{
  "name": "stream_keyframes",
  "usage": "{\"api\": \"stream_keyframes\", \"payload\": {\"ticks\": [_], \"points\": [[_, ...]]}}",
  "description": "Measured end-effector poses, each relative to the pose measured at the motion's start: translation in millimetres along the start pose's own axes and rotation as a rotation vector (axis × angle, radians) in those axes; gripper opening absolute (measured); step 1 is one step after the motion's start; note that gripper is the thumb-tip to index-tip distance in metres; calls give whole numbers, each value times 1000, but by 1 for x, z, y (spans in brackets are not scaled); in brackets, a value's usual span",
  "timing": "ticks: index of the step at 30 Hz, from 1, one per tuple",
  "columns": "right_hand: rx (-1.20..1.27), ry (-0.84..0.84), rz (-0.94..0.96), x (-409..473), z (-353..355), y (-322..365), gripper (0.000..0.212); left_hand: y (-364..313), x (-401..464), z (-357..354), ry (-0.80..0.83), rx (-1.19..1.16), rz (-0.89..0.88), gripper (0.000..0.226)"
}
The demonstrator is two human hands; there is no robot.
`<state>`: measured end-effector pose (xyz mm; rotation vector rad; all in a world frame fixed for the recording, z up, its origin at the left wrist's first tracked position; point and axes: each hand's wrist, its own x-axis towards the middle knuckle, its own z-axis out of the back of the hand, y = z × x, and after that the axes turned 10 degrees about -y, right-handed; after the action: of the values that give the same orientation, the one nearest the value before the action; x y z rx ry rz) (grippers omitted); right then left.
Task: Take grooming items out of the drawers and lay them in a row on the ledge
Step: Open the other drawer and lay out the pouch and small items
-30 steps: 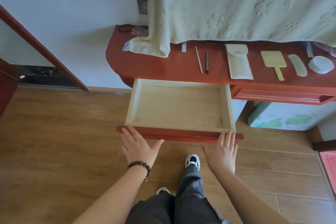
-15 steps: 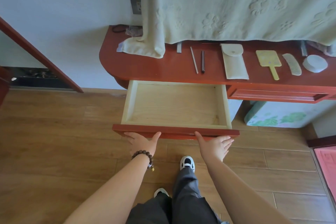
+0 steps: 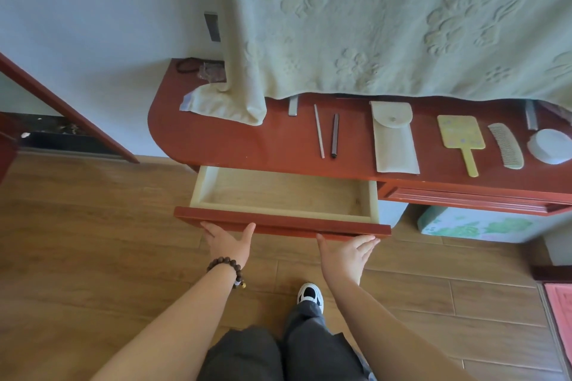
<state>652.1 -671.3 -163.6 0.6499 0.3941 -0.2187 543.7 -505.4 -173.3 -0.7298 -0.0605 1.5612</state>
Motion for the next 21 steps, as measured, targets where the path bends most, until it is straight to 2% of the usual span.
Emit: {"api": "stream_keyframes", "payload": {"ticks": [5, 16, 21], "points": [[-34, 13, 70, 17, 0, 12, 114, -27, 5, -4, -1, 22, -47, 105], [-38, -3, 101, 58, -8, 53, 106, -64, 52, -7, 97, 91, -135, 114], [-78, 38, 124, 81, -5, 70, 99, -82, 70, -6, 120, 101, -167, 103]]}}
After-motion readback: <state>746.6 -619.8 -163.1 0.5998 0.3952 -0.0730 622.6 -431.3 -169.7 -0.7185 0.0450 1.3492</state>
